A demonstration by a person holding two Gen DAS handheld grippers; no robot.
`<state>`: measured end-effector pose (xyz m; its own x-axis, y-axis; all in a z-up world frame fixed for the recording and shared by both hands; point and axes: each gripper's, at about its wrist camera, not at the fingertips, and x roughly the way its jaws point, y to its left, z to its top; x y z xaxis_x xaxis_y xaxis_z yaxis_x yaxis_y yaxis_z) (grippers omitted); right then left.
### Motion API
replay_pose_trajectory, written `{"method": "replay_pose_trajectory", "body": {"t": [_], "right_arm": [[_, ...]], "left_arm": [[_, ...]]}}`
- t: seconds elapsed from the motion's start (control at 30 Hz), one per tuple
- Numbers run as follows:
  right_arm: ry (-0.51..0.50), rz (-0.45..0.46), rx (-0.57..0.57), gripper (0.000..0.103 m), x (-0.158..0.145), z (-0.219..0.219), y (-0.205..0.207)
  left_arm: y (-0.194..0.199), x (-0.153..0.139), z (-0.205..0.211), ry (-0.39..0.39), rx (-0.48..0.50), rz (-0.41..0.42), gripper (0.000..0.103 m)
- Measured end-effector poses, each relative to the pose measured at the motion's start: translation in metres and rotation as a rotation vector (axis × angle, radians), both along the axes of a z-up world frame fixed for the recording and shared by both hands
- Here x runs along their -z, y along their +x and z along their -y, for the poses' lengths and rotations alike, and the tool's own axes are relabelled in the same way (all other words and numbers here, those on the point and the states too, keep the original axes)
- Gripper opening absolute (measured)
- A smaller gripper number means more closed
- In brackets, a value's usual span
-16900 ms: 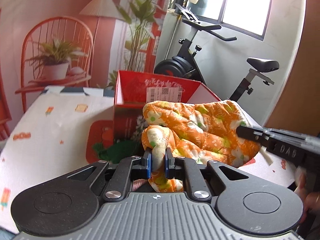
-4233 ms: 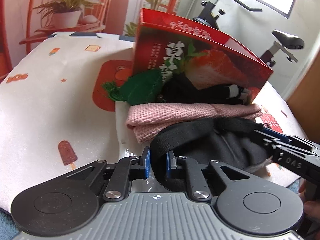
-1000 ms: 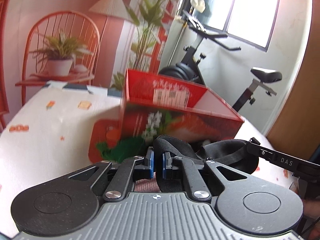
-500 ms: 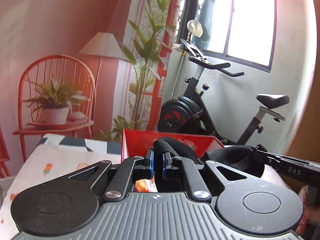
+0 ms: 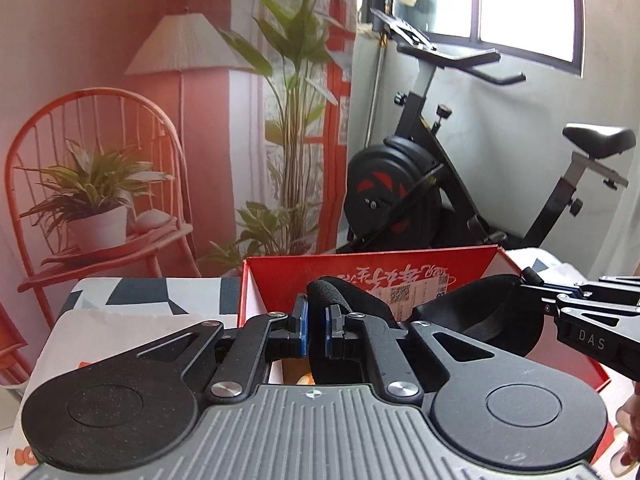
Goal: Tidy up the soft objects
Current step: 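Lift the black mask into the red box and open the right gripper, then move the right gripper back to the large white printed bag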
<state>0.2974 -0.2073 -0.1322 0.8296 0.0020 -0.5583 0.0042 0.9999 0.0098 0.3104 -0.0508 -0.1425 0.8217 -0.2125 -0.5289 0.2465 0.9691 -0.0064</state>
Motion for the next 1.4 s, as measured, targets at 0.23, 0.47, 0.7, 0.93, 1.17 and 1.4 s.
{"method": "replay_pose_trajectory", "body": {"t": [0.23, 0.47, 0.7, 0.93, 1.17, 1.4], "right_arm": [[-0.041, -0.122, 0.032, 0.007, 0.02, -0.002, 0.033], [-0.012, -0.204, 0.038, 0.008, 0.037, -0.004, 0.042], [-0.011, -0.208, 0.055, 0.024, 0.04, -0.002, 0.032], [0.037, -0.134, 0.051, 0.058, 0.022, 0.006, 0.002], [0.071, -0.05, 0.006, 0.082, 0.004, 0.004, -0.042], [0.105, 0.037, -0.031, 0.102, -0.007, -0.006, -0.092]], "left_arm": [[0.033, 0.024, 0.001, 0.049, 0.018, -0.14, 0.009], [0.032, 0.034, 0.012, 0.083, 0.091, -0.207, 0.009], [0.027, 0.031, 0.01, 0.079, 0.109, -0.207, 0.04], [0.003, 0.013, -0.002, 0.054, 0.099, -0.172, 0.053], [-0.043, -0.002, -0.024, 0.002, 0.089, -0.129, 0.07], [-0.095, -0.014, -0.04, 0.022, 0.082, -0.051, 0.102]]}}
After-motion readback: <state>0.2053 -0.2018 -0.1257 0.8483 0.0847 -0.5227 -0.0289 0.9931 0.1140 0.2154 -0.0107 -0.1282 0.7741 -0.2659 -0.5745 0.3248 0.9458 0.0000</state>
